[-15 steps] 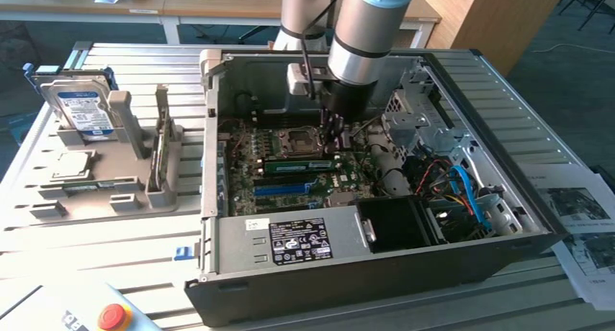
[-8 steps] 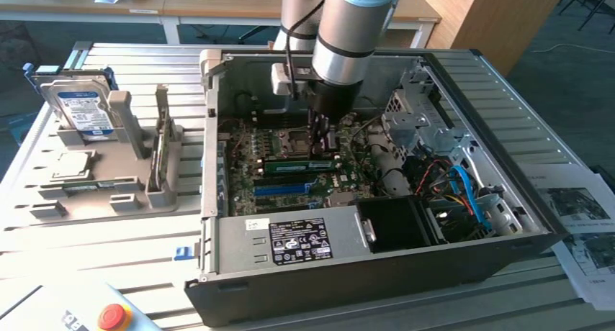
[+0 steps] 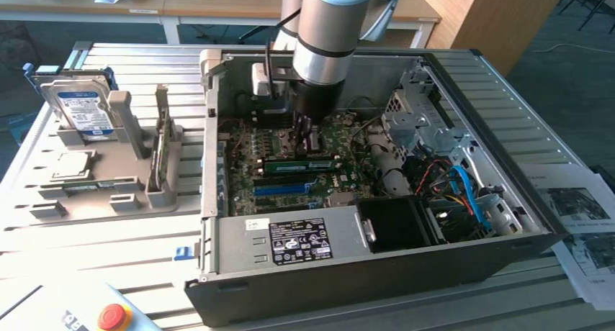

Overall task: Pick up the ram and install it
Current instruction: 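Press down the ram until it locks into place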

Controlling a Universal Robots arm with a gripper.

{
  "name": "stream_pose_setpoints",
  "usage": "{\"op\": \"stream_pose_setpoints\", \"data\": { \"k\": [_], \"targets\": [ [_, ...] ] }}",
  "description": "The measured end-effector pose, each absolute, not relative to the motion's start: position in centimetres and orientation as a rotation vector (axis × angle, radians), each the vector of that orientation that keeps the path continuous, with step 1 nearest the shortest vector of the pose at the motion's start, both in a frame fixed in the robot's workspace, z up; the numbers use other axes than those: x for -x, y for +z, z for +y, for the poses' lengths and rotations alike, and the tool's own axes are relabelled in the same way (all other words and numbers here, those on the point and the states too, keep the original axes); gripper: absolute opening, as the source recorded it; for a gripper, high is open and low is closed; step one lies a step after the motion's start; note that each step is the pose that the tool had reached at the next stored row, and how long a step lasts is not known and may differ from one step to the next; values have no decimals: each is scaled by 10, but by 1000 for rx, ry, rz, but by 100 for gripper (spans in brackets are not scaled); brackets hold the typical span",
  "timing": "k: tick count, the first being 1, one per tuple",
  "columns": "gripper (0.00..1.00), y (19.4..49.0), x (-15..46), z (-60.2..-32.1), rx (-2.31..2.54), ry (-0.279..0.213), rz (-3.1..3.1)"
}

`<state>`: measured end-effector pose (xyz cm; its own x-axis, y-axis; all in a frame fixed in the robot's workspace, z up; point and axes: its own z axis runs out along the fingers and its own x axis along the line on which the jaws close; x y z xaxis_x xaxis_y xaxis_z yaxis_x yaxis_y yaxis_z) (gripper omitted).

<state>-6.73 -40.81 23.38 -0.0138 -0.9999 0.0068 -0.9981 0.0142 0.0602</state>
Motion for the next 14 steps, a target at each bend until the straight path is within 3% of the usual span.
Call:
{"op": "stream_pose_setpoints", "data": {
  "k": [14],
  "targets": [
    [10, 232, 69, -408, -2172, -59, -2203]
  ]
}}
